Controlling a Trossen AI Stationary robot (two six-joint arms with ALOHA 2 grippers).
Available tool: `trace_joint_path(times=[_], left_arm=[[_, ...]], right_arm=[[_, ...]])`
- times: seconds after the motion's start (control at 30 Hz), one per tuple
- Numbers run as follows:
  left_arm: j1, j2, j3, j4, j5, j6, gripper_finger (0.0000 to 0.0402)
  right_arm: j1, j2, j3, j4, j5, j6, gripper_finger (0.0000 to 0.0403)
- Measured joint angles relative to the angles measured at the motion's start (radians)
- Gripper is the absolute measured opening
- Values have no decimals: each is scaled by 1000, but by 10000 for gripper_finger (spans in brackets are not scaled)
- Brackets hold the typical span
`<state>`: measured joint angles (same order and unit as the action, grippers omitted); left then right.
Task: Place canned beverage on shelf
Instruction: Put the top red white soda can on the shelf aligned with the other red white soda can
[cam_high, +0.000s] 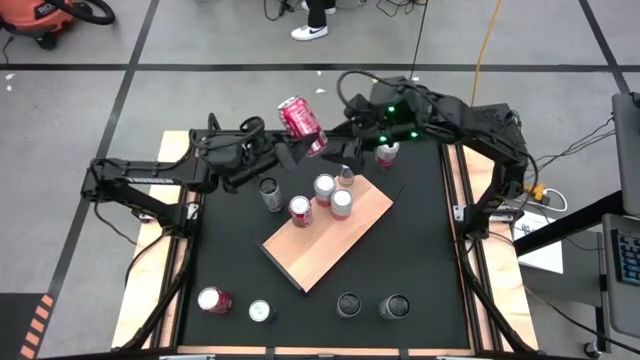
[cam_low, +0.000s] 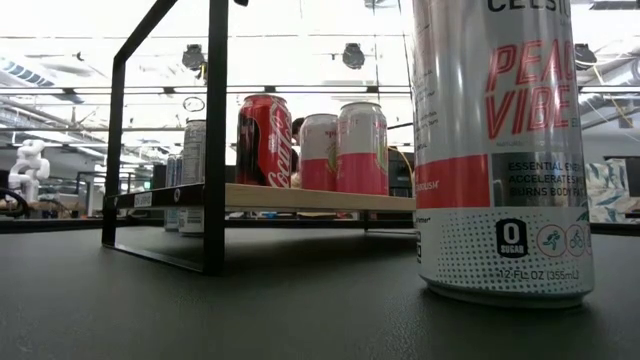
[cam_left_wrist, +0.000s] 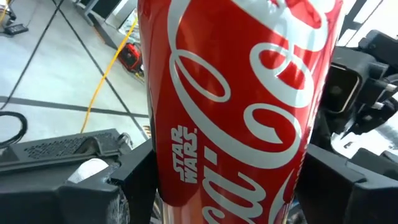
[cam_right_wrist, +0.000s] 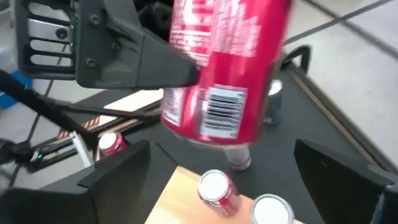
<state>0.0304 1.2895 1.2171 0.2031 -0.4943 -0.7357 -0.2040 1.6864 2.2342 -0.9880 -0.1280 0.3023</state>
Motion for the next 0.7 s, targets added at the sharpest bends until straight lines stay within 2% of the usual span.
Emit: trace_joint_path(times=[0.13, 0.27, 0.7], left_arm=[[-9, 2, 0, 0, -23, 41, 288], [-11, 2, 0, -1, -35, 61, 288], [-12, 1, 0, 8, -36, 60, 288]], right_arm=[[-13, 27, -1, 41, -51, -1, 386], [-18, 44, -1, 107, -57, -1, 386], [-19, 80, 0, 153, -83, -21, 353]])
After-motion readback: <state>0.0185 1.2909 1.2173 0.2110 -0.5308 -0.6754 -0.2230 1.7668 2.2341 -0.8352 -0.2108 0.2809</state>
